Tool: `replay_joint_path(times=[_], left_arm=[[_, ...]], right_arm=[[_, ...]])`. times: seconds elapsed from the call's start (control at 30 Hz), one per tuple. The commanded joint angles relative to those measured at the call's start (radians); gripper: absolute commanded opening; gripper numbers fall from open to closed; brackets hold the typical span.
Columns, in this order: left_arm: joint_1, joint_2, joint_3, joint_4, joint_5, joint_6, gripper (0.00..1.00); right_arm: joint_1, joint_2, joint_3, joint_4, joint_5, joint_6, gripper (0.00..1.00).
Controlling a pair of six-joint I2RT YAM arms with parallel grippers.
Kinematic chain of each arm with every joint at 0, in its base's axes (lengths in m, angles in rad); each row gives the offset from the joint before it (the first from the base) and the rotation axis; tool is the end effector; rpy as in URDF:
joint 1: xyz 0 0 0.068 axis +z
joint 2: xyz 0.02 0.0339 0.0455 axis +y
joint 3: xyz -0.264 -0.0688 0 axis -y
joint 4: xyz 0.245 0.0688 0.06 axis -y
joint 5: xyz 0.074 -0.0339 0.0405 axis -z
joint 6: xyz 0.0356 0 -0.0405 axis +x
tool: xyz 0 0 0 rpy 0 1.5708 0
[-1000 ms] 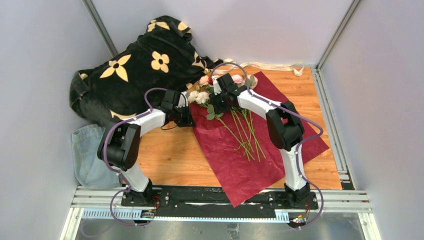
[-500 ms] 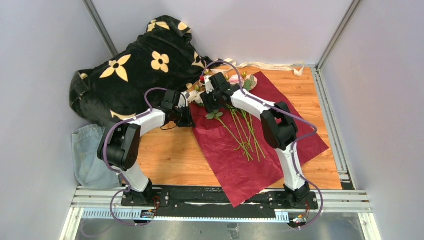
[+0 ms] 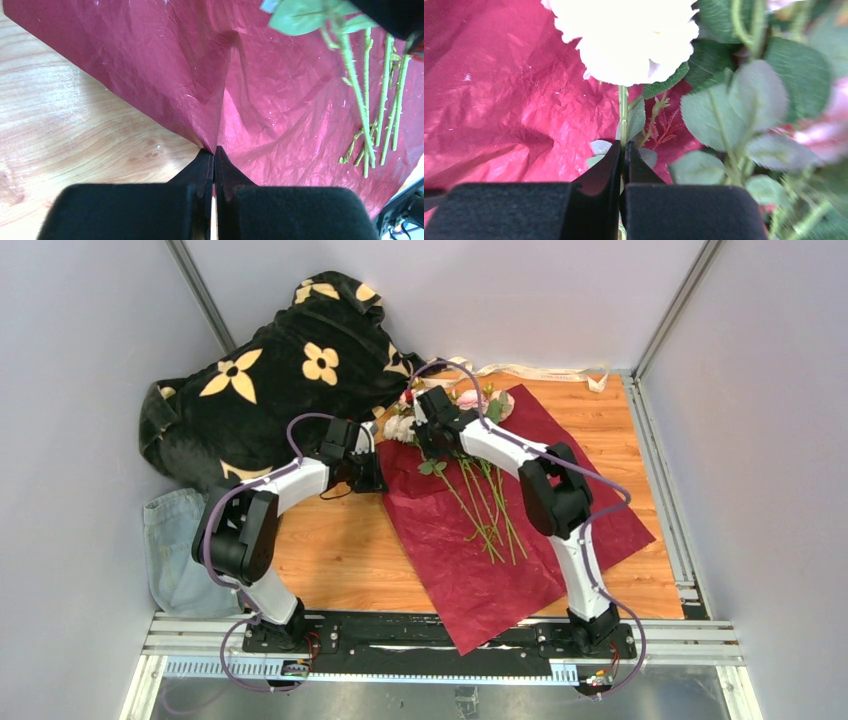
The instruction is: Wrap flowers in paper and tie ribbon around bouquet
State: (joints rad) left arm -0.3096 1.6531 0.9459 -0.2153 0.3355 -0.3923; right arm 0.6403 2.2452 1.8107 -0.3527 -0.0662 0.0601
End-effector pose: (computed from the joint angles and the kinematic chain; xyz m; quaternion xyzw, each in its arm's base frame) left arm 0.3126 -0.1123 0.1773 0.0145 0.9360 -0.2566 0.2405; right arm 0.4073 0.3064 0.1934 -0.2763 0.8815 0.1597 0.3480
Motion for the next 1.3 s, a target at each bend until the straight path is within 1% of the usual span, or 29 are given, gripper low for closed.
replay_joint_path(times=[0.0, 0.1, 0.23, 0.4, 0.57, 0.6, 0.63, 0.67, 0.73, 0.77, 0.9, 0.97, 1.03, 1.1, 1.17, 1.27], left_arm=[[0.015, -0.028, -0.002, -0.009, -0.021, 0.029, 0.0], [0.017, -0.026, -0.002, -0.008, -0.01, 0.029, 0.0], [0.017, -0.029, -0.004, -0.005, -0.006, 0.027, 0.0], [0.017, -0.031, 0.001, -0.008, -0.016, 0.034, 0.0], [0.017, -0.055, 0.002, -0.018, -0.042, 0.063, 0.0], [0.017, -0.058, 0.005, -0.022, -0.05, 0.071, 0.0], [0.017, -0.059, 0.012, -0.028, -0.06, 0.084, 0.0], [0.017, -0.059, 0.017, -0.033, -0.066, 0.094, 0.0], [0.018, -0.061, 0.023, -0.038, -0.075, 0.111, 0.0], [0.018, -0.061, 0.023, -0.036, -0.08, 0.117, 0.0], [0.019, -0.059, 0.025, -0.035, -0.092, 0.131, 0.0], [0.019, -0.058, 0.021, -0.033, -0.087, 0.134, 0.0], [0.018, -0.054, 0.015, -0.029, -0.073, 0.13, 0.0], [0.018, -0.047, 0.01, -0.026, -0.054, 0.118, 0.0], [0.018, -0.039, 0.008, -0.027, -0.04, 0.107, 0.0], [0.019, -0.033, 0.0, -0.02, -0.033, 0.098, 0.0]], right_arm=[[-0.005, -0.187, -0.062, 0.019, 0.132, 0.08, 0.0], [-0.034, -0.293, -0.179, 0.132, 0.155, 0.117, 0.0], [-0.07, -0.353, -0.265, 0.152, 0.213, 0.148, 0.0], [-0.122, -0.314, -0.298, 0.169, 0.2, 0.203, 0.0], [-0.144, -0.215, -0.21, 0.139, 0.231, 0.166, 0.01], [-0.146, -0.198, -0.189, 0.125, 0.237, 0.151, 0.06], [-0.146, -0.177, -0.165, 0.105, 0.239, 0.133, 0.14], [-0.148, -0.168, -0.135, 0.076, 0.239, 0.115, 0.24], [-0.147, -0.167, -0.095, 0.009, 0.242, 0.093, 0.39], [-0.146, -0.186, -0.088, -0.011, 0.244, 0.082, 0.45], [-0.149, -0.3, -0.169, -0.048, 0.256, 0.047, 0.61], [-0.165, -0.348, -0.236, -0.087, 0.231, 0.059, 0.75], [-0.186, -0.374, -0.308, -0.127, 0.173, 0.083, 0.77], [-0.202, -0.383, -0.369, -0.162, 0.164, 0.116, 0.76], [-0.214, -0.391, -0.428, -0.183, 0.172, 0.142, 0.7], [-0.226, -0.401, -0.506, -0.183, 0.164, 0.161, 0.52]])
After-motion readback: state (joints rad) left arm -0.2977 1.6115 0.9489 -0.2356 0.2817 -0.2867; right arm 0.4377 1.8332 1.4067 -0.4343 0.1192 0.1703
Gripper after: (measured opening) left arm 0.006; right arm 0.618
